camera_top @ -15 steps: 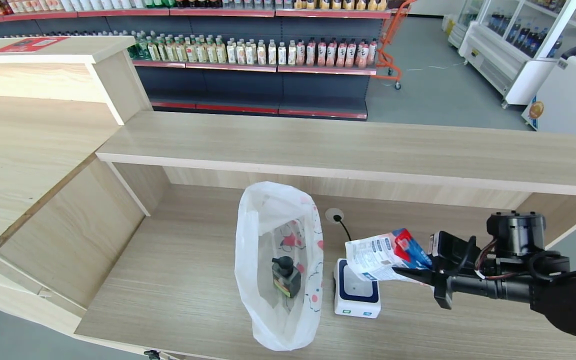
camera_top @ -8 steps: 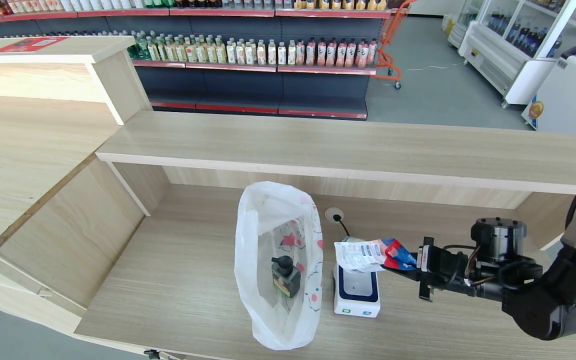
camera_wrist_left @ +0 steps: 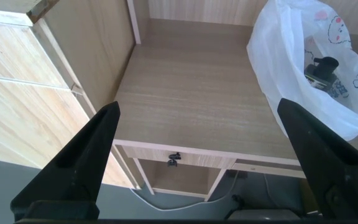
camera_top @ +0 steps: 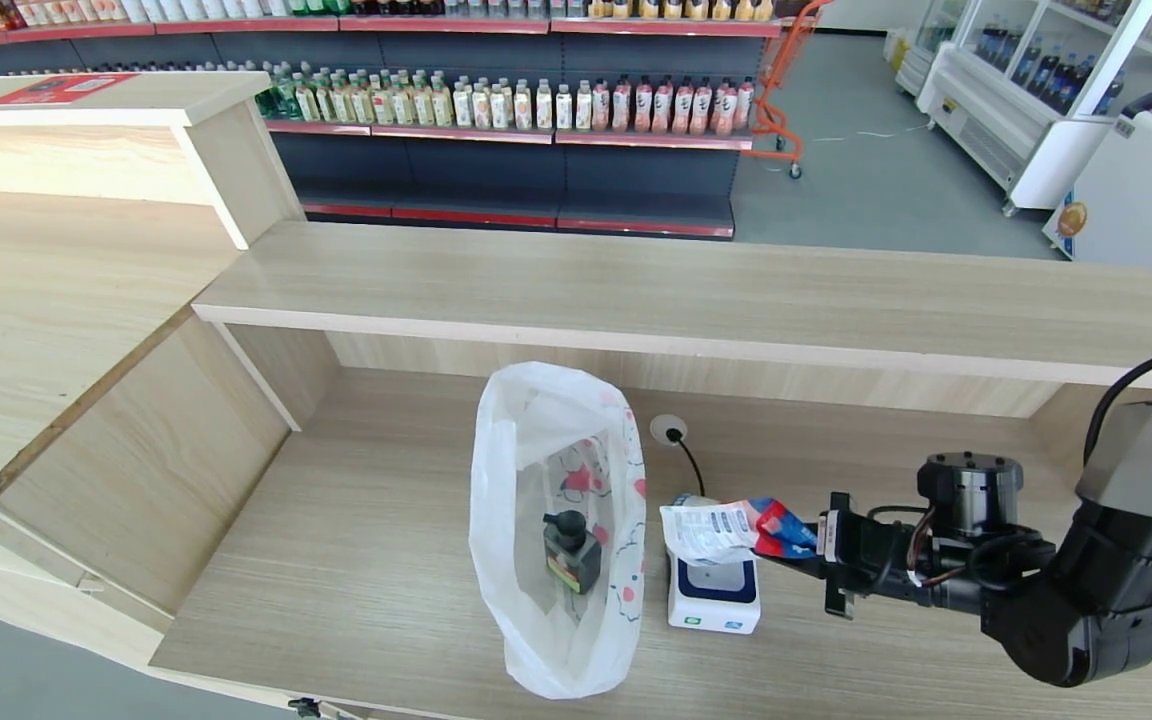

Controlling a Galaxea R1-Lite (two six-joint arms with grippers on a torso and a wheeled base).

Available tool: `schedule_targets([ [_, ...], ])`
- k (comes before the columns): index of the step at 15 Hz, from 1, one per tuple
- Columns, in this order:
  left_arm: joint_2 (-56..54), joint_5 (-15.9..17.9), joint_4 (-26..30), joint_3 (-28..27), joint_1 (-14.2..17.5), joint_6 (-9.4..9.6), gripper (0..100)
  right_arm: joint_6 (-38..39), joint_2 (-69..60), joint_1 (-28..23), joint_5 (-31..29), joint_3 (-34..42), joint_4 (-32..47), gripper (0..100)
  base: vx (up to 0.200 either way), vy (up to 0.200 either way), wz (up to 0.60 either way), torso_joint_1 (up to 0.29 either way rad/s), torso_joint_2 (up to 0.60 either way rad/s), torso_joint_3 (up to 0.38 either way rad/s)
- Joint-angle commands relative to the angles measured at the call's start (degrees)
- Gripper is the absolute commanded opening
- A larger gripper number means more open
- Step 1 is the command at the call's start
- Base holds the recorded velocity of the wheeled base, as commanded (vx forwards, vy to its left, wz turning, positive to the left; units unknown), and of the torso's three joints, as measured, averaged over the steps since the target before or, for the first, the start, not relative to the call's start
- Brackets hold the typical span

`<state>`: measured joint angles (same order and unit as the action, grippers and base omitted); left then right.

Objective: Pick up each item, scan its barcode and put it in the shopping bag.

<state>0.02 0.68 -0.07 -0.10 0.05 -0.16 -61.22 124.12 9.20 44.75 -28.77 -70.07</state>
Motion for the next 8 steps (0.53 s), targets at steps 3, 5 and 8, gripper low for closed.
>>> schedule_targets([
  [3,-0.02,0.02,-0.01,0.01,0.04,-0.02,100,-0.65,0.86,0.55,-0.1,-0.23,-0.33,0,0.0,0.0,0.0,0.0,0.0,0.0],
  [5,-0.02,0.02,-0.01,0.01,0.04,-0.02,100,-0.57,0.5,0.64,-0.1,-0.32,-0.33,0,0.0,0.0,0.0,0.0,0.0,0.0],
  [8,-0.02,-0.07,-0.01,0.01,0.04,-0.02,100,-0.21,0.24,0.64,-0.02,-0.32,-0.94,0,0.0,0.0,0.0,0.0,0.0,0.0],
])
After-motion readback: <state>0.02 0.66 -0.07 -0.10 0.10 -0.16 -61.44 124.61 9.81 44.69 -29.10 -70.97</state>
